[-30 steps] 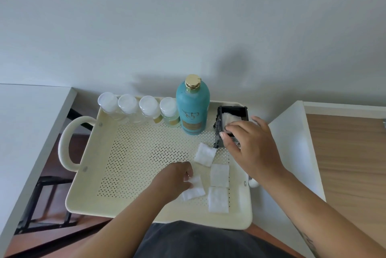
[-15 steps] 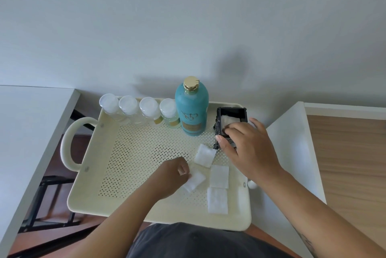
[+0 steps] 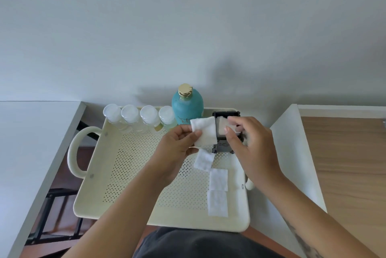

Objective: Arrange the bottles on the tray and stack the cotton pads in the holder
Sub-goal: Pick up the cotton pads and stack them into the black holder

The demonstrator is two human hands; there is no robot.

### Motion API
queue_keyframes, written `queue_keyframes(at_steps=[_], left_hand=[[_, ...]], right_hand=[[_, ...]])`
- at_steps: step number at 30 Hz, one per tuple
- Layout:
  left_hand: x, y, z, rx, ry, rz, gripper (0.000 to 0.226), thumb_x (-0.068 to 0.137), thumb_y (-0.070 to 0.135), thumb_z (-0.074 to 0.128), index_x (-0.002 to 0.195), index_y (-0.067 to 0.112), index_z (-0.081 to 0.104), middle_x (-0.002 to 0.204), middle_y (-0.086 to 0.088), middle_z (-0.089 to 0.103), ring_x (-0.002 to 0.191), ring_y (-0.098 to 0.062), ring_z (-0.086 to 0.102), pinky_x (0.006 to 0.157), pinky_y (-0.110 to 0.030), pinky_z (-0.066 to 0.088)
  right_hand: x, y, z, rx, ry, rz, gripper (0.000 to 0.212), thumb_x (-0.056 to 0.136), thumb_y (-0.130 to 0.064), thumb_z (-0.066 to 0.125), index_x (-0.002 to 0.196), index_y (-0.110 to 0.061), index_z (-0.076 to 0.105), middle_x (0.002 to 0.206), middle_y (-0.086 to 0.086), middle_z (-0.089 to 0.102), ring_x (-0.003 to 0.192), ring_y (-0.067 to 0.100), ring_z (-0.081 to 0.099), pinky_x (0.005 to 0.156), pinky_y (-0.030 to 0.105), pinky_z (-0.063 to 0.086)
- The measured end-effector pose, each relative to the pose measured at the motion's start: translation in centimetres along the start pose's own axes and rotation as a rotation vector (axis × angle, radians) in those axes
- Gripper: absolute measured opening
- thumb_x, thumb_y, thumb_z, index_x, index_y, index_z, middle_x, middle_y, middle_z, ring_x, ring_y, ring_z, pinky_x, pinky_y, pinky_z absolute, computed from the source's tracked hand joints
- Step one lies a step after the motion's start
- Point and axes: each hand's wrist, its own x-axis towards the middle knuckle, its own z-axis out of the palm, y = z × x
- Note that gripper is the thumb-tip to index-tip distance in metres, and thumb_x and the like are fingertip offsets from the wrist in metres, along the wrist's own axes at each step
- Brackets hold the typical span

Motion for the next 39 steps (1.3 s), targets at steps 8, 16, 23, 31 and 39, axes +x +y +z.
queue_keyframes(at_steps=[8, 16, 23, 31, 39], left_hand=[[0.9, 1.0, 2.2, 0.086, -0.118, 0.040, 0.032, 0.074, 0.036, 0.078, 0.098, 0.016, 0.071, 0.094, -0.005, 0.074, 0.086, -0.017, 0.066, 0.075, -0.030, 0.051], [2.5, -1.5, -1.4, 0.444, 0.017, -0.052, 0.016, 0.085, 0.030, 0.073, 0.097, 0.023, 0.068, 0.090, -0.002, 0.073, 0.073, -0.009, 0.068, 0.065, -0.022, 0.053], [3.4, -5.0, -3.9, 1.011, 0.003, 0.091, 0.018, 0.089, 0.029, 0.063, 0.106, 0.025, 0.062, 0.101, 0.011, 0.064, 0.085, -0.007, 0.061, 0.068, -0.021, 0.049], [4.2, -7.7, -4.6, 1.517, -0.209, 0.500, 0.040, 0.094, 0.031, 0.056, 0.134, 0.026, 0.054, 0.138, 0.010, 0.054, 0.124, -0.021, 0.046, 0.099, -0.037, 0.046], [5.8, -8.8, -6.0, 1.708, -0.371, 0.591, 0.047, 0.095, 0.033, 0.054, 0.140, 0.023, 0.049, 0.148, 0.006, 0.047, 0.133, -0.030, 0.042, 0.105, -0.043, 0.040]], right_hand=[[0.6, -0.6, 0.4, 0.260, -0.048, 0.348, 0.008, 0.089, -0.028, 0.067, 0.096, -0.025, 0.067, 0.083, -0.012, 0.071, 0.074, -0.002, 0.065, 0.056, 0.010, 0.047], [2.5, 0.3, 0.9, 0.066, 0.065, 0.461, 0.011, 0.090, -0.030, 0.064, 0.094, -0.021, 0.068, 0.081, -0.011, 0.067, 0.080, 0.011, 0.063, 0.073, 0.030, 0.049], [2.5, 0.3, 1.9, -0.116, 0.032, 0.477, 0.007, 0.090, -0.028, 0.064, 0.090, -0.022, 0.068, 0.076, -0.015, 0.062, 0.077, 0.016, 0.060, 0.090, 0.054, 0.047], [0.7, -0.1, 2.5, -0.506, 0.141, 0.092, 0.020, 0.093, -0.019, 0.060, 0.109, -0.011, 0.066, 0.107, 0.005, 0.064, 0.098, 0.026, 0.059, 0.086, 0.047, 0.048], [-1.1, 1.0, 3.9, -0.701, -0.155, -0.127, 0.040, 0.098, -0.031, 0.047, 0.126, -0.006, 0.060, 0.129, 0.007, 0.061, 0.126, 0.022, 0.052, 0.113, 0.041, 0.034]])
